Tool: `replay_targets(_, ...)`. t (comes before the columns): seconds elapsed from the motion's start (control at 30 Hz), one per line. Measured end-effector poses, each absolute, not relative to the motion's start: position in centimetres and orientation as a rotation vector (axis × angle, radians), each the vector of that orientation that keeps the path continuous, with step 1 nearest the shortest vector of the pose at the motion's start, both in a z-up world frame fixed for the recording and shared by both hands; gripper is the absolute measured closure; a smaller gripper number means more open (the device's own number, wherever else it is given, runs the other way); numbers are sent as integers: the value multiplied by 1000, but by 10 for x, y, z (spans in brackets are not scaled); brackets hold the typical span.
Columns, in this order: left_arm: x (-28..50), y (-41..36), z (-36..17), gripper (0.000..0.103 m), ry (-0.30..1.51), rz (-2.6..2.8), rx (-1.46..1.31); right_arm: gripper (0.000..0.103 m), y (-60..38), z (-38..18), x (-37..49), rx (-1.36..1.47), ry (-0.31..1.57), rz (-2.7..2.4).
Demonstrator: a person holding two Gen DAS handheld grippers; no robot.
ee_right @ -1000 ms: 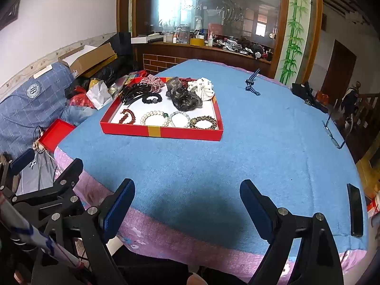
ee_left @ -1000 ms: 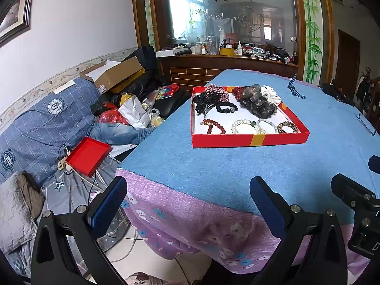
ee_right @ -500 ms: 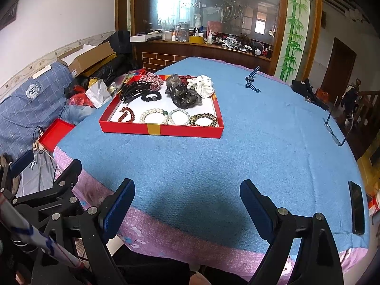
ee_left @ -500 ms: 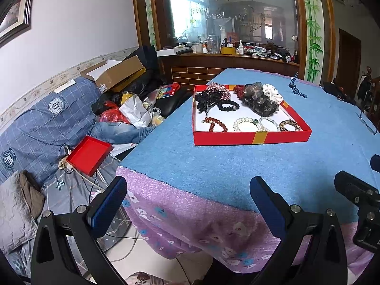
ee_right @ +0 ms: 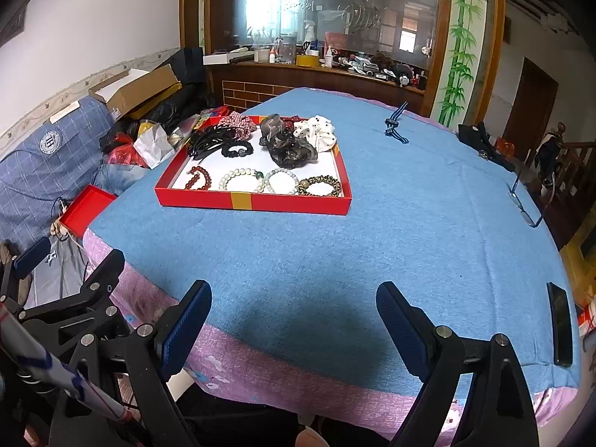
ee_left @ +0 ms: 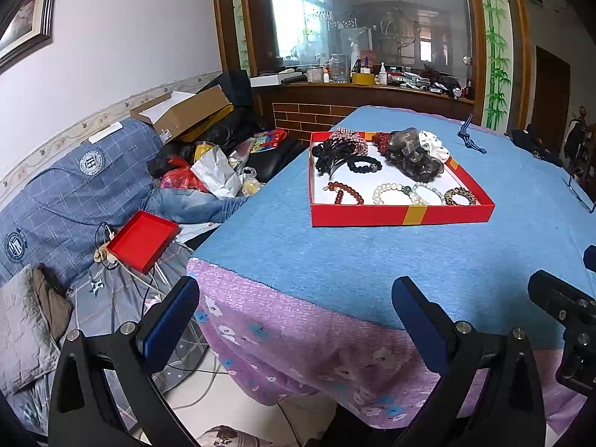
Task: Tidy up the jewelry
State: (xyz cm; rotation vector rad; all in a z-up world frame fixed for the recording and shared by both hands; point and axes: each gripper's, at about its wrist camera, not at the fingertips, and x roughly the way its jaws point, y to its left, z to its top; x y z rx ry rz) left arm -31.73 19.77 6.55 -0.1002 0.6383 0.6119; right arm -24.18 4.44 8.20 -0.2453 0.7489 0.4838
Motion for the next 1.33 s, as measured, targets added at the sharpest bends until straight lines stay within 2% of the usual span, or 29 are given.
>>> replay_targets(1.33, -311, 200, 73, 0, 657, 636, -58, 10, 34, 83, -226, -197, 773, 454)
